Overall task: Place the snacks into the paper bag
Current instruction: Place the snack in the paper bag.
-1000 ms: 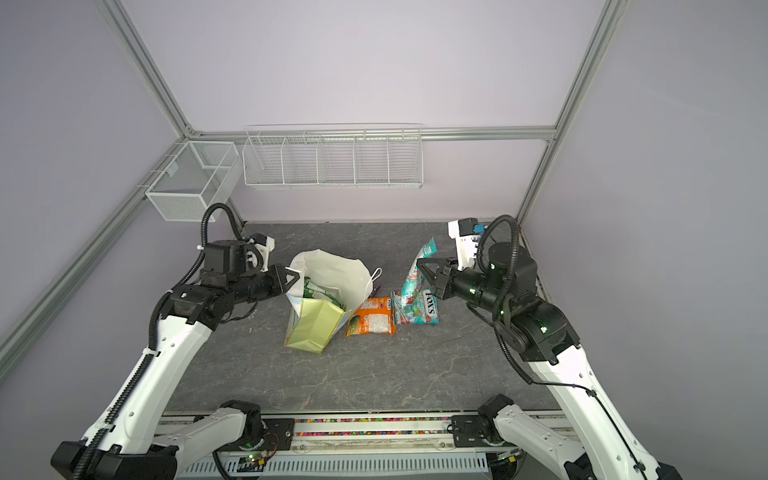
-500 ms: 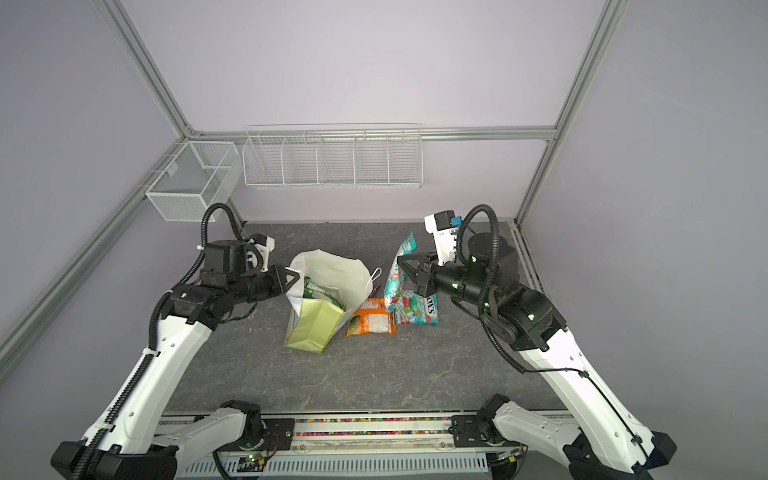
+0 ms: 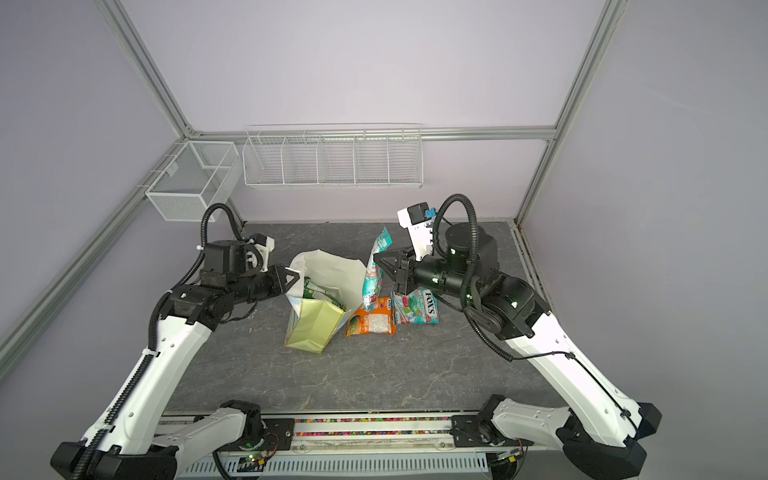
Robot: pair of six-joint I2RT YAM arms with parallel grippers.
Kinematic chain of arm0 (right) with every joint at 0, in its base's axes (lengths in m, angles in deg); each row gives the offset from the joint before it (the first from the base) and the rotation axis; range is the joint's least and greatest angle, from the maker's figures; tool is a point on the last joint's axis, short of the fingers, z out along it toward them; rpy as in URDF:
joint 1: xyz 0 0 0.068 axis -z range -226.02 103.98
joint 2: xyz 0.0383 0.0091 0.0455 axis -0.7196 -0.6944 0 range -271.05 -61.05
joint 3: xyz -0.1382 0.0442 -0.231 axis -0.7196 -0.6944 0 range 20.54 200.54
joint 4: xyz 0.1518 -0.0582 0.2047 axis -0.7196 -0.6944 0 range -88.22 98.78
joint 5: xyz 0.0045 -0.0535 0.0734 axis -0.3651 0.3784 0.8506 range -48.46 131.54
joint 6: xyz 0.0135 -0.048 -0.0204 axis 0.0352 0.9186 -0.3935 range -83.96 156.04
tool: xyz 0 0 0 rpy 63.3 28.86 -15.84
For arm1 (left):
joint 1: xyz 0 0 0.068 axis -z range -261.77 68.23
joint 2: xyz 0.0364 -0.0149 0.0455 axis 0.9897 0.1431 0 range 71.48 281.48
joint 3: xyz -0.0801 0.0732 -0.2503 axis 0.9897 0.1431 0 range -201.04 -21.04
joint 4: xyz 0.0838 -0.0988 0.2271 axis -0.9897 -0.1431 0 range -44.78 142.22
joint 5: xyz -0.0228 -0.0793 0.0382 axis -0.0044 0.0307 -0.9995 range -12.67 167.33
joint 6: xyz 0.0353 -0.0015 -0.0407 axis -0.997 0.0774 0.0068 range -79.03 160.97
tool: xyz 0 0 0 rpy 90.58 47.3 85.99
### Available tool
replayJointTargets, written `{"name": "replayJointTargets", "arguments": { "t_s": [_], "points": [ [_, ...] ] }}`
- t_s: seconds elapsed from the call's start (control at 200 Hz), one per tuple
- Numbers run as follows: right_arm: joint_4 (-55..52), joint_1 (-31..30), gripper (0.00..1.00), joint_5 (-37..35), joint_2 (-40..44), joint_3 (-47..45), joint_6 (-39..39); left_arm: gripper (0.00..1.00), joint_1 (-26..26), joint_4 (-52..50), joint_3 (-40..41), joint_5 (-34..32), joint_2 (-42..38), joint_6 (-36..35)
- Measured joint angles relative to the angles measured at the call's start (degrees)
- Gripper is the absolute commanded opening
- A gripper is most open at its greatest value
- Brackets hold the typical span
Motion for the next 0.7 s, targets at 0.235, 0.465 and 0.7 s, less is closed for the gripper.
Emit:
{"name": "replayJointTargets", "arguments": {
  "t_s": [0.235, 0.465, 0.7],
  "points": [
    [0.59, -1.49, 0.07, -0.26, -2.32, 2.69, 0.81, 0.00, 0.00, -0.07, 0.00, 0.02, -0.22, 0.00],
    [1.33, -2.64, 0.07, -0.66, -4.61, 5.22, 1.16, 0.00, 0.00, -0.42, 0.00, 0.02, -0.63, 0.00],
    [2.80, -3.58, 0.07, -0.57, -6.56, 5.62, 1.14, 0.00, 0.00, -0.46, 0.00, 0.17, -0.74, 0.00]
  ]
}}
